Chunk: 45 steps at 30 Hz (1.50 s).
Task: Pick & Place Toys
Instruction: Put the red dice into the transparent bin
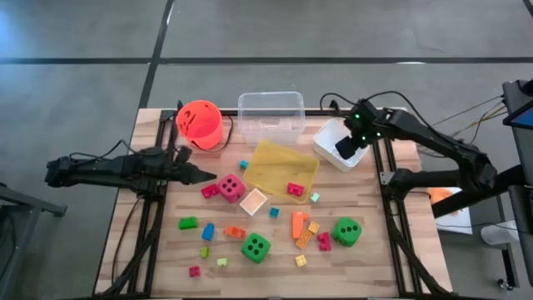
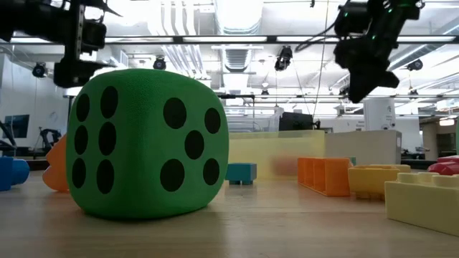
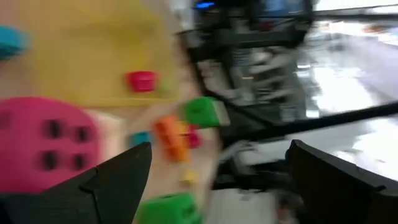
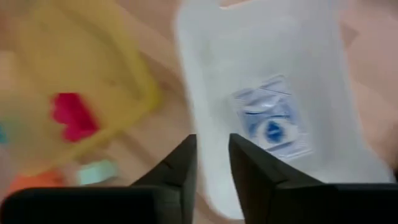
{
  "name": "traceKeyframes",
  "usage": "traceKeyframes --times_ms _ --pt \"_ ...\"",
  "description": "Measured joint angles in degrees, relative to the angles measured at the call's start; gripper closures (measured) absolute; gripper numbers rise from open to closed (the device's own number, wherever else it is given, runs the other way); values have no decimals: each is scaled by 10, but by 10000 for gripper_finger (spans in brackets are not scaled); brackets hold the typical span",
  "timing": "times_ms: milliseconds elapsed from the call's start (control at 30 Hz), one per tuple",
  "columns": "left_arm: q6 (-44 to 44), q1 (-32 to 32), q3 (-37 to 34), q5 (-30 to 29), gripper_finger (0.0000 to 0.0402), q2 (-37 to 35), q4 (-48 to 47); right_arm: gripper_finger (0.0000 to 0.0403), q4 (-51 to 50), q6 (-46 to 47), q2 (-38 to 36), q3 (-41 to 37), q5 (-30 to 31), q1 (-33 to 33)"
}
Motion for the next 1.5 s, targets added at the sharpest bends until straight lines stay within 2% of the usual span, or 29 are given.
traceKeyframes --times_ms 233,367,433,567,700,933,1100,1167,1433,1500 --pt "67 0 103 -26 32 109 -180 384 16 63 -62 0 -1 49" --pt "120 3 152 -31 32 181 -217 394 57 89 -88 0 -1 71" --pt "142 5 168 -52 32 210 -215 394 79 96 -96 0 0 77" --pt "138 12 179 -92 32 250 -216 394 107 99 -102 0 3 88" --pt "98 15 176 -96 32 270 -206 394 119 113 -100 0 4 100" --pt "109 16 175 -59 31 284 -192 394 121 122 -97 0 4 133" --pt "185 16 175 -45 23 284 -151 394 122 126 -97 0 17 158" --pt "185 16 177 -34 16 286 -135 394 123 126 -97 0 31 166" --pt "28 21 174 -39 9 286 -132 394 139 118 -97 0 52 190" --pt "22 21 174 -41 9 286 -132 394 148 109 -97 0 51 198"
